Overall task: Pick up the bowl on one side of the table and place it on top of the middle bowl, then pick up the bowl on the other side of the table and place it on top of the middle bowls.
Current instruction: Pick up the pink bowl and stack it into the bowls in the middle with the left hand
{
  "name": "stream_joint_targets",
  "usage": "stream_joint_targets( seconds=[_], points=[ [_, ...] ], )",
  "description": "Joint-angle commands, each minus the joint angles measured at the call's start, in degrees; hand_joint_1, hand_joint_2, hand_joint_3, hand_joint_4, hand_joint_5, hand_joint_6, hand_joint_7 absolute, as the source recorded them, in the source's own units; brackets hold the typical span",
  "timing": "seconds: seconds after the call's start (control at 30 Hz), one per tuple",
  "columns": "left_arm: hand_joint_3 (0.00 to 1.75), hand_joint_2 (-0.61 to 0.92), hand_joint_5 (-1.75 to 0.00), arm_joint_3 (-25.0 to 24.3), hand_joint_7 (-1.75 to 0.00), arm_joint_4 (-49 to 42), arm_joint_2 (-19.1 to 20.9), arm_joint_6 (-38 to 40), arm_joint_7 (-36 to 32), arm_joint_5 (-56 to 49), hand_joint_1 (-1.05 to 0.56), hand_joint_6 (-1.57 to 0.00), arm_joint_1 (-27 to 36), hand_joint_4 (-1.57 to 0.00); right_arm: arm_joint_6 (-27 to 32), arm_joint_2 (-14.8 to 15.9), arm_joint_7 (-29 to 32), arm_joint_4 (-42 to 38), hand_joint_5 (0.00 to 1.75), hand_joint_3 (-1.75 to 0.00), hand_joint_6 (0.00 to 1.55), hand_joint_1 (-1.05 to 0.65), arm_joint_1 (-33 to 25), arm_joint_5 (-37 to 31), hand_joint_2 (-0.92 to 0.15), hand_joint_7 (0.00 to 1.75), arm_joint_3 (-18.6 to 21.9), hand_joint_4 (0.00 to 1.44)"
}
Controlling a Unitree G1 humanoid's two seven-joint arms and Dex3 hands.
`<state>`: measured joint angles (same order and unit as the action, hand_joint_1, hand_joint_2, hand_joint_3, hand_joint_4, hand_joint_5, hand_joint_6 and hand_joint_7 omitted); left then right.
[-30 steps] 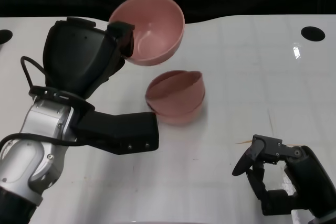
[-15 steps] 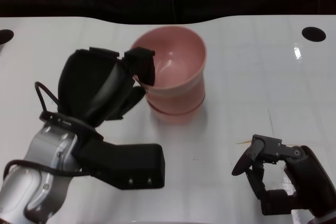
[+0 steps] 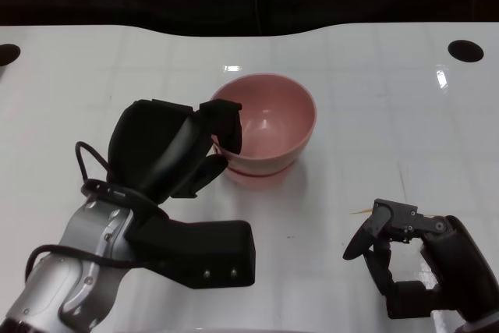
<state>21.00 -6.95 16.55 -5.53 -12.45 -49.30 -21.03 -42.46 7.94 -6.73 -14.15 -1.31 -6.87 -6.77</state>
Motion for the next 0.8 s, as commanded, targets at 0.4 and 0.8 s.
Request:
stream_joint_targets(
  seconds=[0.4, 0.8],
  points=[
    [0.73, 0.61, -1.75, 1.0, -1.65, -12.5, -2.5, -0.9, -8.7, -0.8, -0.27, -0.68, -6.4, -0.96, -0.2, 0.3, 0.3, -0.4, 1.75, -1.29, 0.81, -0.21, 0.1, 0.3, -0.42, 1.37, 0.8, 0.89],
    [0.78, 0.56, -1.75, 1.6, -1.75, -15.8, -2.6, -1.8, -7.1, 1.3, -0.26, -0.66, -8.7, -0.96, -0.3, 0.2, 0.6, -0.2, 1.75, -1.28, 0.81, -0.20, 0.0, -0.2, -0.42, 1.37, 0.8, 0.89]
  ],
)
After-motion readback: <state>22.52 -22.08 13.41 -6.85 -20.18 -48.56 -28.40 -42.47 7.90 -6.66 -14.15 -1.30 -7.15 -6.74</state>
